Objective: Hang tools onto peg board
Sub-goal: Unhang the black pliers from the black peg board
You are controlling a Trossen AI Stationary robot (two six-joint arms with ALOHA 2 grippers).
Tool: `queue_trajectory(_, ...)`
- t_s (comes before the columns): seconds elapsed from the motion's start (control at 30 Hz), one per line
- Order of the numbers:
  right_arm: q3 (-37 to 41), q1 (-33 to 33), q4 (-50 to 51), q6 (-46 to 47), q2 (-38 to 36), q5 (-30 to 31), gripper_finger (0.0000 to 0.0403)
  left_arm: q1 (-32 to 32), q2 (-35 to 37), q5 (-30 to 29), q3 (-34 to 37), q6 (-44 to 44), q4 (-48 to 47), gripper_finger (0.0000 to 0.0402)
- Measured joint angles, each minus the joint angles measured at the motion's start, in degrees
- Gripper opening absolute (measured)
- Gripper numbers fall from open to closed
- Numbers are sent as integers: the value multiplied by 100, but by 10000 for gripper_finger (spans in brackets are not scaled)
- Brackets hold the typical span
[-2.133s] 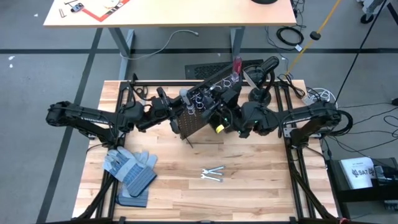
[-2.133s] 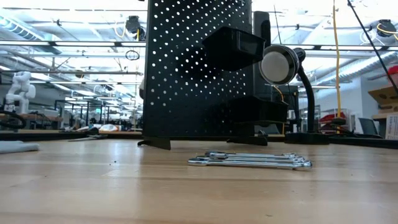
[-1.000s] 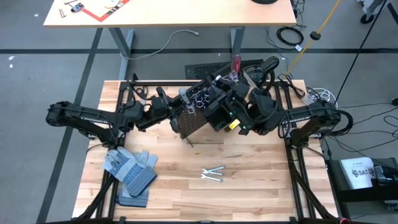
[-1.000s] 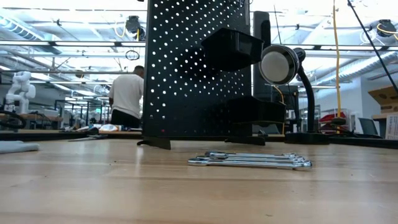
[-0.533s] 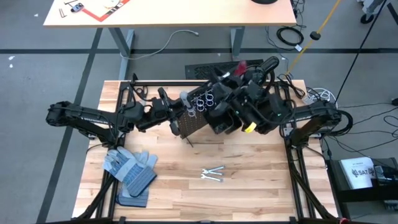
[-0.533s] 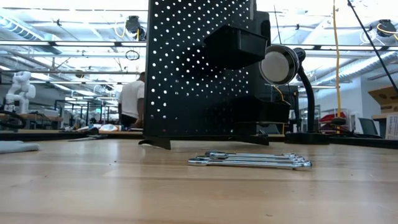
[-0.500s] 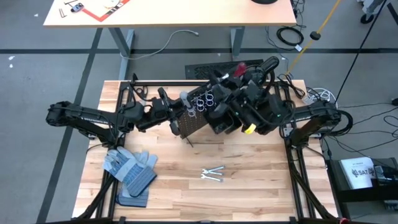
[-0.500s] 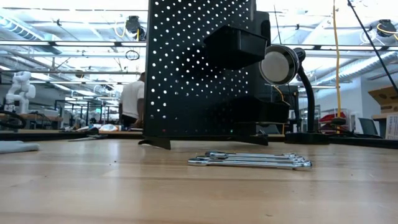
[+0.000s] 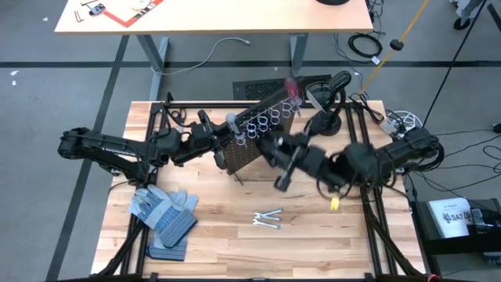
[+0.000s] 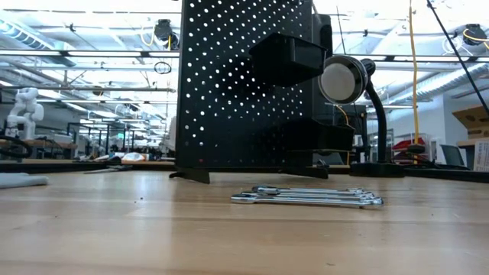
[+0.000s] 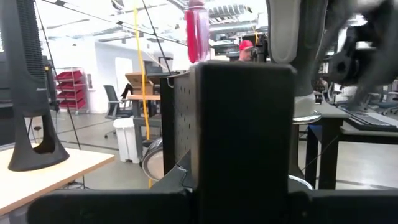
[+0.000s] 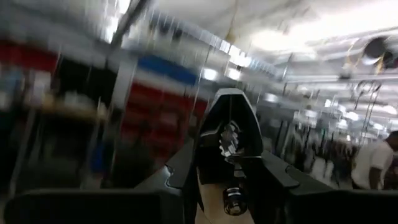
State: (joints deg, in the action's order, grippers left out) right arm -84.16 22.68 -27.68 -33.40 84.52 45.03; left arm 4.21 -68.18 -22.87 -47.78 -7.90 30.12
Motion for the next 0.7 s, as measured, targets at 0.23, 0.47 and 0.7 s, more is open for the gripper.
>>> queue_trajectory(0.23, 4, 732, 3411, 1962, -345, 722, 94, 0, 2, -20, 3, 0, 21, 46)
queue_trajectory(0.47, 11, 784, 7270, 6179, -267, -203, 94, -5, 2, -29, 3, 3, 25, 46)
queue_trajectory(0.7, 13, 381, 9480, 8521, 326, -1624, 94, -8, 2, -36, 5, 2, 40, 46)
